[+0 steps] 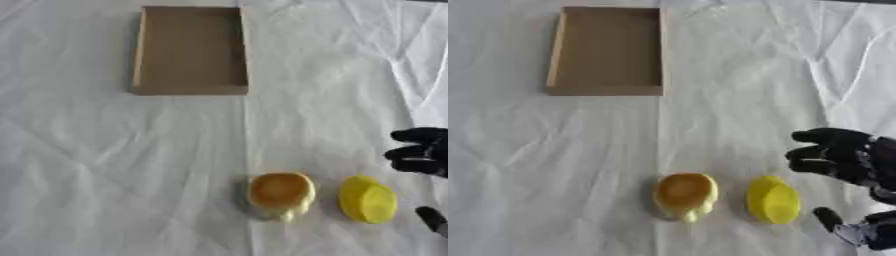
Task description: Pick up objects on the table and place them in the box.
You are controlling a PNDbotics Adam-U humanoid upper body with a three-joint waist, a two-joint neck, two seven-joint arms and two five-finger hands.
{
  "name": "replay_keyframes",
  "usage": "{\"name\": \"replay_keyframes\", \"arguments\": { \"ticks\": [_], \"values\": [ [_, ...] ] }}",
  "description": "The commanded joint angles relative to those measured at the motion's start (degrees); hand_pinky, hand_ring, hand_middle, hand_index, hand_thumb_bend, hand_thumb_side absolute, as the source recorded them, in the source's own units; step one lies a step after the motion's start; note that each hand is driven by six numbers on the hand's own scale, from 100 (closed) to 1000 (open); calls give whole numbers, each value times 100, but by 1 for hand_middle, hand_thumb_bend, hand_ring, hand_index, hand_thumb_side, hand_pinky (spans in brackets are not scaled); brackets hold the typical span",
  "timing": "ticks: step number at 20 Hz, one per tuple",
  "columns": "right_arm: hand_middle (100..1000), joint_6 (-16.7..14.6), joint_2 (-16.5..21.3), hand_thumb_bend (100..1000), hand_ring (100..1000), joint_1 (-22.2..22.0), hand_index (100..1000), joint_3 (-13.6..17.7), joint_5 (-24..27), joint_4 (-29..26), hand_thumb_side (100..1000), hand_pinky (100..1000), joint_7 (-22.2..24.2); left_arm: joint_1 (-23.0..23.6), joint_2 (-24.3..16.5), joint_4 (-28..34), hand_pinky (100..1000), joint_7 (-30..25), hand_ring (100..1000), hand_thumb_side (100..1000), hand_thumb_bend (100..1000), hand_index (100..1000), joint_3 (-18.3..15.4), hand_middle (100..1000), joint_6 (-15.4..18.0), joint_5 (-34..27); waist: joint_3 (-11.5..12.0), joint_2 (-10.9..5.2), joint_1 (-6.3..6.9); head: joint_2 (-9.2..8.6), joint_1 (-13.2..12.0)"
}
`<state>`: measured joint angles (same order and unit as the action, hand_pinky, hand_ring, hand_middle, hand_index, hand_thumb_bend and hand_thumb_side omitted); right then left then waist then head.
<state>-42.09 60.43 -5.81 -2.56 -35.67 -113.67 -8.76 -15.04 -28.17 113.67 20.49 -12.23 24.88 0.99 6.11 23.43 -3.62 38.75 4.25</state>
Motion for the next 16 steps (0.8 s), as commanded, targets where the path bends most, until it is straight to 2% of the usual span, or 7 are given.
{"name": "replay_keyframes", "arguments": {
  "ticks": [1,4,7,10,16],
  "values": [
    [861,36,230,100,1000,89,954,15,160,-92,489,932,87,-1,-71,92,865,-13,868,595,135,864,-42,815,-18,-8,13,-119,15,-6,48],
    [861,53,280,100,1000,169,956,-50,229,-92,484,937,195,-12,-56,92,865,-21,868,596,135,864,-38,815,-30,-13,25,-116,2,4,46],
    [846,59,323,100,1000,216,953,-117,261,-92,360,943,398,-9,-51,92,865,-30,868,598,134,864,-35,815,-40,-21,42,-125,-5,9,41],
    [816,71,355,100,1000,249,937,-193,359,-92,274,954,643,-2,-49,92,865,-37,868,598,134,864,-33,815,-45,-29,53,-140,-8,16,43],
    [818,-67,407,100,1000,265,953,-256,626,-92,299,977,1216,15,-53,92,865,-54,869,599,134,864,-32,815,-60,-46,62,-161,-14,39,44]
  ]
}}
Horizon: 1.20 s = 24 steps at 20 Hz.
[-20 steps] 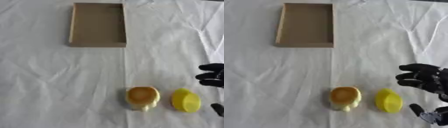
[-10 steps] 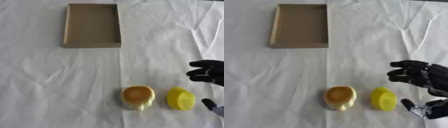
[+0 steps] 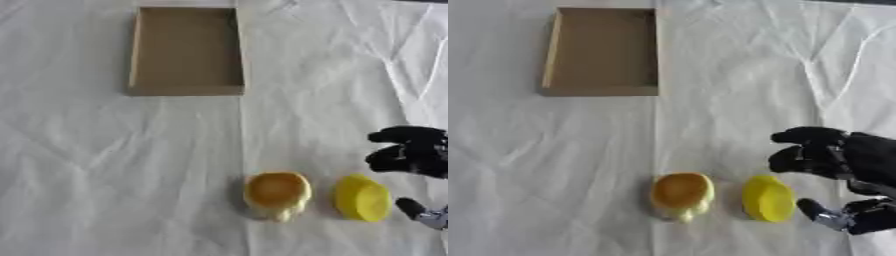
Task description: Pick up objects on the table and place them in the box.
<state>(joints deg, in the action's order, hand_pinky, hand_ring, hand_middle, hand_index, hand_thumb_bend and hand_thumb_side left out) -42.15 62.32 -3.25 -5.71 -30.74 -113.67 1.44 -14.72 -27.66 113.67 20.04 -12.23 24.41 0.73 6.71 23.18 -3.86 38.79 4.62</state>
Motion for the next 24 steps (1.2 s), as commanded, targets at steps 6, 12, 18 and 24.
{"name": "replay_keyframes", "arguments": {
  "ticks": [6,12,18,24],
  "values": [
    [845,-213,239,249,1000,-86,980,202,-115,-92,113,995,390,9,-108,92,865,-17,869,601,131,864,-37,816,-28,-21,-28,-151,-2,79,-14],
    [848,-280,253,334,1000,-104,997,111,-203,-92,100,1000,447,12,-95,92,866,-33,870,605,130,866,-21,817,-42,-35,-44,-162,6,111,-15],
    [841,-72,256,277,1000,24,1000,-27,-89,-92,100,1000,462,1,-54,92,866,-70,871,610,125,866,1,817,-56,-57,-19,-147,22,104,6],
    [827,-79,218,199,1000,191,1000,-159,127,-92,100,1000,498,-13,-28,92,866,-119,873,614,120,865,25,818,-75,-75,-5,-138,30,93,18]
  ]
}}
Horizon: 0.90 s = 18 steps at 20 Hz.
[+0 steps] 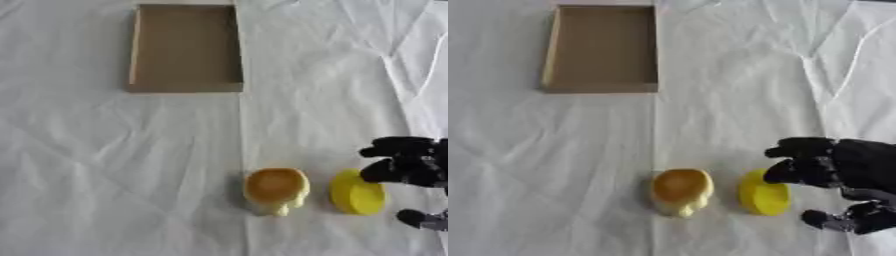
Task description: Pick up objects on the table and place them in the box.
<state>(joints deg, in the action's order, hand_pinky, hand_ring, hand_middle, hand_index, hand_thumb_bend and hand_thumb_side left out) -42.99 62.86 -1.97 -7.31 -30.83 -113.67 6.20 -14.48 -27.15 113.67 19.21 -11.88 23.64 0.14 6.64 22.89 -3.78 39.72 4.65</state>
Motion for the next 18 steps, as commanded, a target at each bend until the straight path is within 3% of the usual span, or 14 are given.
{"name": "replay_keyframes", "arguments": {
  "ticks": [1,15,18],
  "values": [
    [827,11,158,192,1000,97,1000,-12,185,-92,100,1000,42,-40,-77,92,866,-45,874,615,119,865,-4,818,0,-19,4,-109,23,-7,19],
    [827,65,99,145,1000,361,1000,-142,618,-92,100,1000,558,-51,-38,92,869,-118,877,623,111,865,14,820,-12,-59,40,-92,22,-35,41],
    [838,109,112,339,1000,325,1000,-179,617,-92,100,1000,758,-40,-24,92,869,-130,879,627,108,866,14,821,-16,-64,54,-85,20,-35,40]
  ]
}}
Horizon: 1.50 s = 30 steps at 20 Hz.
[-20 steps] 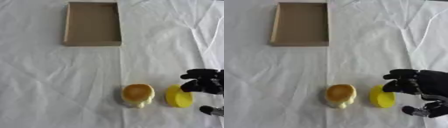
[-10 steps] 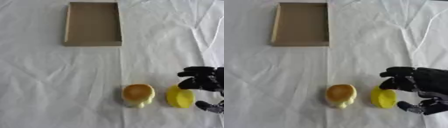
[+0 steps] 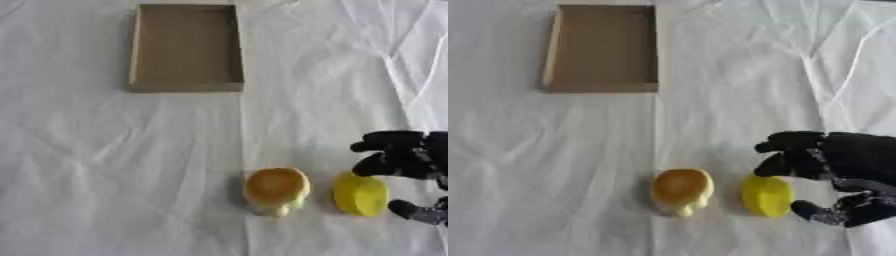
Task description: Pick up objects on the table and place them in the box.
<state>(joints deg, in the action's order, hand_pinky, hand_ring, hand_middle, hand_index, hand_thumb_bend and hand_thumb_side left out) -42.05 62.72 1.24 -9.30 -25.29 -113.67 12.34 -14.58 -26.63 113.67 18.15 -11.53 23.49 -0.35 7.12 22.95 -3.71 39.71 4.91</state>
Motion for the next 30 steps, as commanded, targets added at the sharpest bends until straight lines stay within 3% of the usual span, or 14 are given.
{"name": "replay_keyframes", "arguments": {
  "ticks": [1,11,24,30],
  "values": [
    [837,10,121,354,1000,-7,1000,20,74,-92,100,1000,206,-23,-72,92,869,-27,879,630,107,866,-23,821,-3,-18,8,-88,11,-33,11],
    [830,139,108,287,1000,107,1000,-76,318,-92,100,1000,535,-23,-35,92,871,-83,881,638,100,867,-10,823,-35,-107,40,-82,6,-20,36],
    [772,797,-64,136,1000,213,989,-262,564,-92,100,1000,776,-32,32,92,872,-142,883,648,100,867,15,824,-61,-123,84,-44,25,-71,49],
    [769,964,-146,147,1000,241,986,-330,641,-92,100,998,981,-34,59,92,873,-168,884,653,100,867,28,825,-79,-135,98,-33,27,-72,52]
  ]
}}
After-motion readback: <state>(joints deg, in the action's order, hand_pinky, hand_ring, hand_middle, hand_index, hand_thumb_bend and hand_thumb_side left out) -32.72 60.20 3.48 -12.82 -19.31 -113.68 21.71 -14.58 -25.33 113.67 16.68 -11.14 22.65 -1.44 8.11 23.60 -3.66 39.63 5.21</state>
